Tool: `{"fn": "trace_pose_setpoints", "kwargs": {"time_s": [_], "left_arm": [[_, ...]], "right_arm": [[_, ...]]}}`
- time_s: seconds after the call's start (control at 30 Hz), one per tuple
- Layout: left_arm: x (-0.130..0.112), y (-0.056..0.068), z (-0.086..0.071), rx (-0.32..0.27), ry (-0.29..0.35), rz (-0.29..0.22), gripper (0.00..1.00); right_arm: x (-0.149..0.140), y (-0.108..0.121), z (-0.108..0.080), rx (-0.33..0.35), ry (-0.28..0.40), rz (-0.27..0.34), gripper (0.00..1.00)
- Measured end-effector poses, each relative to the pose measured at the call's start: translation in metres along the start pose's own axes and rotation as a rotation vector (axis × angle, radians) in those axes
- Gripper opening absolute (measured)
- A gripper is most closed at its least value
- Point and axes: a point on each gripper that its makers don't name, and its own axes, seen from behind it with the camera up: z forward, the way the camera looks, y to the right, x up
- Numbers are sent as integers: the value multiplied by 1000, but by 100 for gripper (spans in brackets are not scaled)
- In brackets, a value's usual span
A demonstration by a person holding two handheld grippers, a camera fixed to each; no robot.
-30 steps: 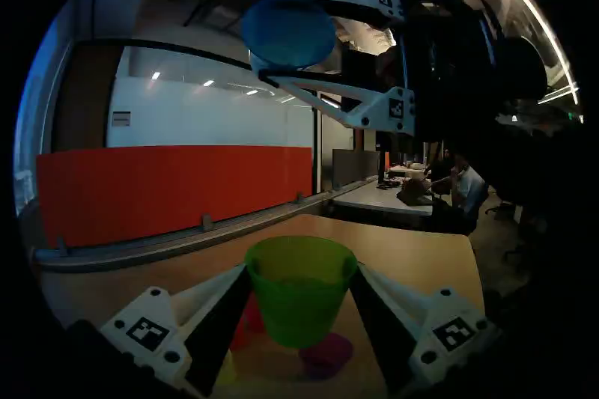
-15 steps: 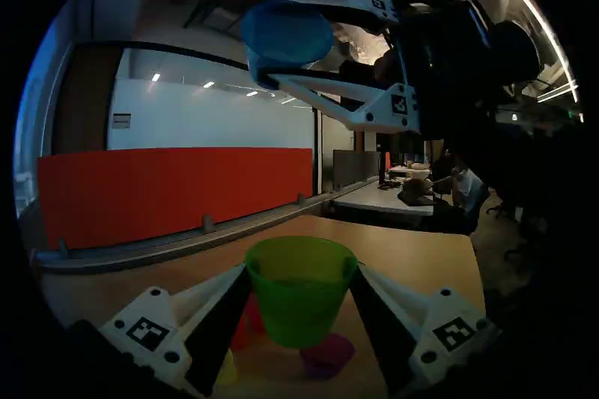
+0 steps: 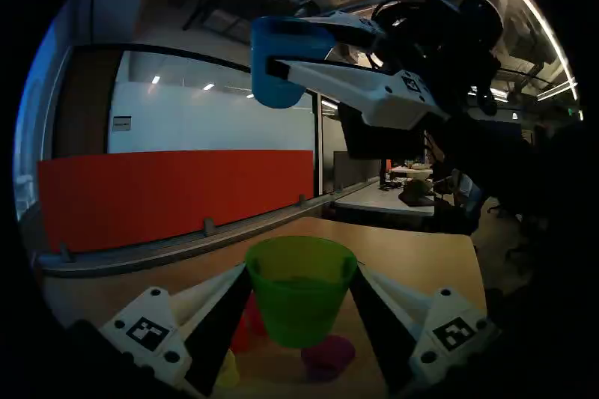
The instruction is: Pour water
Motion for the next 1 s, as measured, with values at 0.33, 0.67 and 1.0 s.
{"fn": "trace_pose_setpoints", "kwargs": {"time_s": [0.33, 0.67, 1.0], "left_arm": [[3, -3, -2, 8, 3, 11, 86], [5, -3, -1, 9, 2, 22, 86], [6, -3, -2, 16, 4, 26, 86]], "right_arm": [[10, -16, -12, 50, 36, 402, 91], [30, -29, -21, 115, 65, 709, 91], [39, -35, -28, 140, 65, 846, 91]]}}
